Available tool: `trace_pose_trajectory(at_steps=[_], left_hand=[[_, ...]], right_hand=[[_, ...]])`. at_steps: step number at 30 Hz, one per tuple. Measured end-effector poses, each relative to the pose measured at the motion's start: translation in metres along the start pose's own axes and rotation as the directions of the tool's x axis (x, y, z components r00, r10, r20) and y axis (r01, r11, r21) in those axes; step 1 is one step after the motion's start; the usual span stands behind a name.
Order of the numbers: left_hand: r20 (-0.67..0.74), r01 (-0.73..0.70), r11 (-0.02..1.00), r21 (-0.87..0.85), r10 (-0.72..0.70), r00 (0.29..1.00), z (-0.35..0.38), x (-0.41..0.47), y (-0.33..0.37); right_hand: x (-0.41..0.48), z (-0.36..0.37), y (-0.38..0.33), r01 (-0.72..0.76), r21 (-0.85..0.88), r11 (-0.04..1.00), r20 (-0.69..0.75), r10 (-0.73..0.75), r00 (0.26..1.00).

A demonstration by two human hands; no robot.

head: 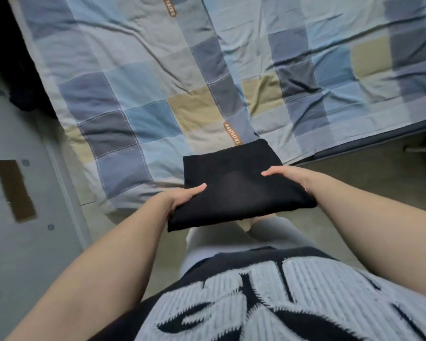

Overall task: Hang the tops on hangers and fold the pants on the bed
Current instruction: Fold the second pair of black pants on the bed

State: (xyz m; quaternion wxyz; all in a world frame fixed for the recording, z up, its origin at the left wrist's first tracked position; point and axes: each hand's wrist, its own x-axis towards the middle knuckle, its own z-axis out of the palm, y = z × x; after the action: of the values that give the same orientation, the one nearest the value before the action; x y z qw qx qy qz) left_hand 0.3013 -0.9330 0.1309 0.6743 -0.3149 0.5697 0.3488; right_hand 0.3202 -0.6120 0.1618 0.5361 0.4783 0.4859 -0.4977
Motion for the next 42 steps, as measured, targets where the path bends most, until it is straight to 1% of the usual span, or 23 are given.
trace_pose_trajectory(at_steps=[3, 4, 6, 8, 10, 12, 14, 16, 19, 21, 24, 27, 29, 31, 34, 36, 40, 42], left_hand=[[0.019, -0.091, 0.989, -0.115, 0.094, 0.995, 0.027, -0.013, 0.0], [0.024, -0.126, 0.982, -0.144, 0.13, 0.991, 0.037, -0.019, 0.003], [0.041, -0.201, 0.967, -0.16, 0.21, 0.977, 0.055, -0.031, 0.016], [0.053, -0.293, 0.949, -0.115, 0.3, 0.952, 0.075, -0.042, 0.033], [0.052, -0.386, 0.921, -0.05, 0.388, 0.92, 0.096, -0.053, 0.055], [0.078, -0.455, 0.891, 0.003, 0.453, 0.888, 0.121, -0.064, 0.078], [0.101, -0.519, 0.854, 0.033, 0.513, 0.852, 0.152, -0.078, 0.099], [0.111, -0.598, 0.8, 0.056, 0.59, 0.8, 0.188, -0.093, 0.115], [0.118, -0.686, 0.723, 0.079, 0.677, 0.727, 0.247, -0.113, 0.125], [0.147, -0.733, 0.677, 0.072, 0.719, 0.679, 0.291, -0.127, 0.121], [0.202, -0.795, 0.602, 0.071, 0.772, 0.602, 0.363, -0.145, 0.104], [0.258, -0.85, 0.52, 0.082, 0.813, 0.522, 0.435, -0.16, 0.086], [0.311, -0.877, 0.472, 0.092, 0.823, 0.476, 0.482, -0.172, 0.079], [0.354, -0.9, 0.421, 0.11, 0.83, 0.432, 0.526, -0.184, 0.074], [0.456, -0.933, 0.333, 0.139, 0.814, 0.359, 0.592, -0.201, 0.071], [0.535, -0.945, 0.292, 0.15, 0.779, 0.326, 0.636, -0.209, 0.069], [0.674, -0.962, 0.22, 0.162, 0.687, 0.271, 0.731, -0.213, 0.061], [0.738, -0.967, 0.188, 0.169, 0.626, 0.251, 0.783, -0.213, 0.054]], right_hand=[[-0.038, -0.011, 0.024, 0.031, 0.137, 0.99, -0.031, -0.027, 0.999], [-0.05, -0.016, 0.031, 0.077, 0.183, 0.98, -0.055, -0.068, 0.996], [-0.074, -0.029, 0.046, 0.23, 0.248, 0.941, -0.14, -0.2, 0.97], [-0.099, -0.043, 0.061, 0.363, 0.304, 0.881, -0.221, -0.305, 0.926], [-0.122, -0.059, 0.079, 0.465, 0.362, 0.808, -0.264, -0.39, 0.882], [-0.143, -0.076, 0.101, 0.567, 0.396, 0.722, -0.325, -0.467, 0.822], [-0.163, -0.093, 0.128, 0.656, 0.411, 0.633, -0.412, -0.513, 0.753], [-0.18, -0.112, 0.162, 0.72, 0.42, 0.553, -0.492, -0.527, 0.693], [-0.196, -0.136, 0.221, 0.763, 0.453, 0.461, -0.61, -0.465, 0.642], [-0.208, -0.154, 0.265, 0.79, 0.47, 0.393, -0.667, -0.428, 0.61], [-0.231, -0.18, 0.335, 0.829, 0.459, 0.32, -0.685, -0.466, 0.559], [-0.251, -0.205, 0.404, 0.886, 0.41, 0.217, -0.737, -0.494, 0.462], [-0.263, -0.22, 0.446, 0.917, 0.364, 0.162, -0.782, -0.482, 0.395], [-0.275, -0.23, 0.485, 0.935, 0.333, 0.118, -0.816, -0.461, 0.349], [-0.292, -0.242, 0.54, 0.953, 0.3, 0.037, -0.877, -0.381, 0.291], [-0.301, -0.248, 0.574, 0.965, 0.262, -0.013, -0.918, -0.311, 0.246], [-0.317, -0.259, 0.641, 0.975, 0.199, -0.1, -0.973, -0.136, 0.185], [-0.323, -0.266, 0.674, 0.98, 0.147, -0.132, -0.989, -0.037, 0.143]])
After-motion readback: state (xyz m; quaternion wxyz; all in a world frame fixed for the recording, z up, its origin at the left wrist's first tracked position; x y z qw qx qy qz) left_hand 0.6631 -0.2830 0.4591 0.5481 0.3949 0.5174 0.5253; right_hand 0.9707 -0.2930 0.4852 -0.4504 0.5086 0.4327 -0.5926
